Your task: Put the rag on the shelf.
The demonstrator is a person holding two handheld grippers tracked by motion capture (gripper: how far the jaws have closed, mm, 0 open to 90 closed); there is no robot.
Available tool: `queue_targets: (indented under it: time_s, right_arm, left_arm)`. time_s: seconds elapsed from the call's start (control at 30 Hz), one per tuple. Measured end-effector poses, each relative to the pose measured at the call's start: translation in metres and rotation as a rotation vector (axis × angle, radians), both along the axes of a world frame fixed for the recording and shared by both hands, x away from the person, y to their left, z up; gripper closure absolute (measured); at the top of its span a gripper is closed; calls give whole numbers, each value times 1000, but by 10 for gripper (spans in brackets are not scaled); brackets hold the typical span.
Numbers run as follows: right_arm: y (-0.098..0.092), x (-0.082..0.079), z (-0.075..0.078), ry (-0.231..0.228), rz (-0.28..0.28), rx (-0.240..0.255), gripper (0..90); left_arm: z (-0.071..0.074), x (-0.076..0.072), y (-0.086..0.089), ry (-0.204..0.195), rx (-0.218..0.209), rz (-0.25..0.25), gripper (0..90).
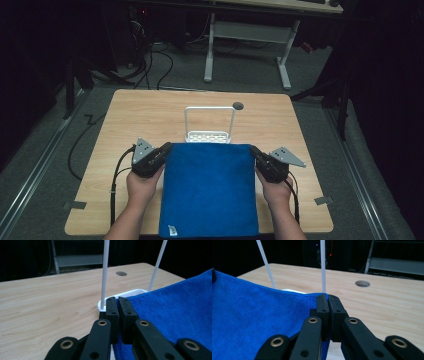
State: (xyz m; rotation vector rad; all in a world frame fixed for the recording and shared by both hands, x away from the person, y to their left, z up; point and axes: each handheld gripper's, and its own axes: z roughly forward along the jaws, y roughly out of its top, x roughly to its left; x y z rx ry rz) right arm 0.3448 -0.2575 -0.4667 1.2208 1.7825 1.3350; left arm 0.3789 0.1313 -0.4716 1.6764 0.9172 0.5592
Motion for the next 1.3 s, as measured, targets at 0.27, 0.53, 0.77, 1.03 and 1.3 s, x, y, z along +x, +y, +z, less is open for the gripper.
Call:
queue_targets:
  time_s: [0.27, 0.53, 0.77, 1.03, 1.3]
  right_arm:
    - [2, -8, 14, -55, 5, 15, 886]
    - [3, -17, 31, -118, 12, 37, 885]
    - [4, -24, 54, -186, 21, 59, 886]
    - [4, -32, 81, -273, 11, 67, 886]
    - [0, -27, 102, -309, 13, 64, 887]
  left_arm:
    - [13, -8, 4, -47, -32, 15, 874]
    - [32, -18, 7, -103, -49, 20, 880]
    - [56, -24, 3, -160, -64, 15, 882]
    - [76, -22, 2, -208, -78, 25, 884]
    - [100, -15, -1, -255, -79, 30, 884]
